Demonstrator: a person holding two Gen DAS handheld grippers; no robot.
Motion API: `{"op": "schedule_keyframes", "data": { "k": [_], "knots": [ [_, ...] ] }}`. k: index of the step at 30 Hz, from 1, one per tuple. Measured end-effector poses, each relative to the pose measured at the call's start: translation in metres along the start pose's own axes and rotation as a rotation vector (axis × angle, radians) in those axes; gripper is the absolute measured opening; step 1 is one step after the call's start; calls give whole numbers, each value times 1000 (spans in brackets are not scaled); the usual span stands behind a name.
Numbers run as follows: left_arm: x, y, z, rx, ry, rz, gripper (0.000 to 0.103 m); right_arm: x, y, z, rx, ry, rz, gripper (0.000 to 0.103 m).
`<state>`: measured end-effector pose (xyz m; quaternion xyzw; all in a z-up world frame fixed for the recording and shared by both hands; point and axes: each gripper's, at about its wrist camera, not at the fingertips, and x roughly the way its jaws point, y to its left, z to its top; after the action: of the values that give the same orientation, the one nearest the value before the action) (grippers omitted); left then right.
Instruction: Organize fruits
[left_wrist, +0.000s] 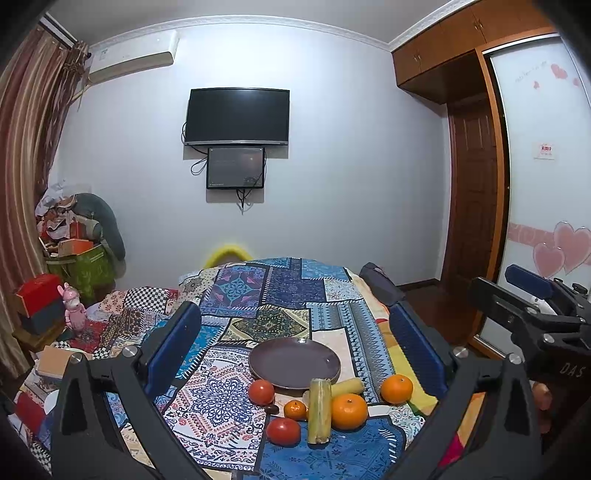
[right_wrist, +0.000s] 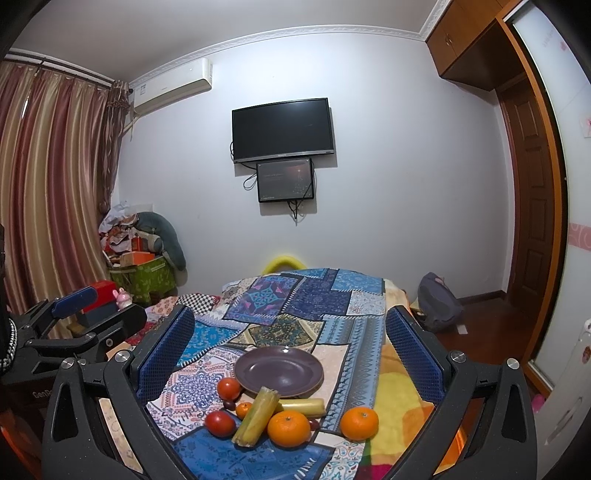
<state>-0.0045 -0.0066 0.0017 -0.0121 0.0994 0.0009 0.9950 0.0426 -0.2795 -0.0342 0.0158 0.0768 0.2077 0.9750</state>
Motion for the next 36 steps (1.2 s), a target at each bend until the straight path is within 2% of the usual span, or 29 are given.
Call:
{"op": "schedule_keyframes", "data": {
  "k": [11, 18, 20, 22, 27, 36],
  "knots": [
    [0, 1, 1, 0, 5, -11, 103, 3, 1, -1, -3, 8, 4, 103],
    [8, 4, -1, -12, 25, -24, 103, 13, -2, -6, 2, 43, 16, 103],
    [13, 6, -3, -18, 36, -21, 100, 20, -6, -9, 15, 71, 30, 103],
    [19, 10, -6, -25, 54, -14, 93, 26, -8, -14, 22, 97, 40, 103],
    [47, 20, -23, -36, 156, -8, 81, 45, -12, -32, 27, 192, 69, 97],
    [101, 34, -69, -35, 375, -25, 67, 84, -14, -68, 38, 385, 118, 72]
  ]
}}
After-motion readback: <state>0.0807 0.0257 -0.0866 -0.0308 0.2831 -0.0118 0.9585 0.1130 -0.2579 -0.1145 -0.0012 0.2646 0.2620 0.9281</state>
